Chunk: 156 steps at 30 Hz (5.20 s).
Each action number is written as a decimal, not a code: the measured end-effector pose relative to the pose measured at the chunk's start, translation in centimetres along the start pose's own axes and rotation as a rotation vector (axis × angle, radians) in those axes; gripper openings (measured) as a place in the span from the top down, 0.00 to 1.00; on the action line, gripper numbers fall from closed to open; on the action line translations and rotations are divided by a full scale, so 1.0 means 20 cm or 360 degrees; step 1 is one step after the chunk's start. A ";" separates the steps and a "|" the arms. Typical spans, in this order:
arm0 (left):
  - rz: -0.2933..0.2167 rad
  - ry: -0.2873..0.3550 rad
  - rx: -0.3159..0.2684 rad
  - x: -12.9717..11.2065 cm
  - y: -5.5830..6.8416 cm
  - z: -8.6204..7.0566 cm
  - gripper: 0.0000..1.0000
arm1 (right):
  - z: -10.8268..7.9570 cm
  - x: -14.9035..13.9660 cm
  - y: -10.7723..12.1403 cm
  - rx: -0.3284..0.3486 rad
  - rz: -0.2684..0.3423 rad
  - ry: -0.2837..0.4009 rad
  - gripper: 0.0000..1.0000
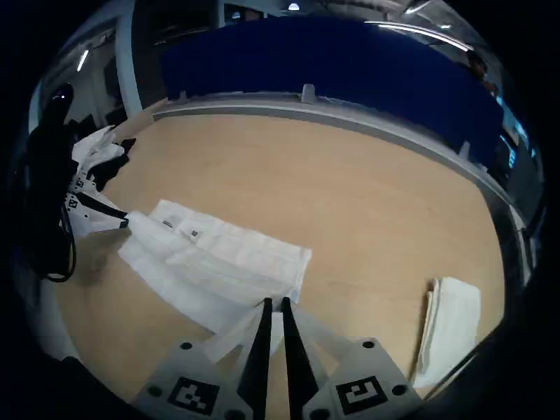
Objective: Fold towel
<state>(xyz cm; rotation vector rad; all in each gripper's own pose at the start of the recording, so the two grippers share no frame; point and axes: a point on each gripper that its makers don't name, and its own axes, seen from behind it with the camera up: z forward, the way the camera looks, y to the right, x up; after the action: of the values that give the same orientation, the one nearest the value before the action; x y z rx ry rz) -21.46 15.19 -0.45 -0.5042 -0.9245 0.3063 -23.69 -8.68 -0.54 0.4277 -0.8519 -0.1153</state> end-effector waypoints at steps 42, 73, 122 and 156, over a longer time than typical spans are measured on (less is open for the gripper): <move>-0.0052 0.0124 0.0257 0.12 -0.32 0.09 0.02 | 0.14 0.15 0.15 -0.0185 -0.0020 0.0092 0.05; -0.0303 0.0137 0.0313 -0.19 -0.23 -0.15 0.02 | -0.04 -0.06 0.04 -0.0098 -0.0050 0.0045 0.05; -0.0756 0.0163 0.0495 -0.59 -0.24 -0.57 0.02 | 0.01 -0.40 -0.07 0.0211 -0.0308 -0.0254 0.78; -0.0742 0.0175 0.0446 -0.56 -0.18 -0.56 0.02 | 0.01 -0.40 -0.07 0.0201 -0.0324 -0.0267 0.75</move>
<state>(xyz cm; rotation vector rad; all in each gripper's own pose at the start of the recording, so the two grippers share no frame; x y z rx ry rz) -18.60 3.97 -11.72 -0.0400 -0.8478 -0.0177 -28.98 -7.94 -6.71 0.6296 -0.9823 -0.2894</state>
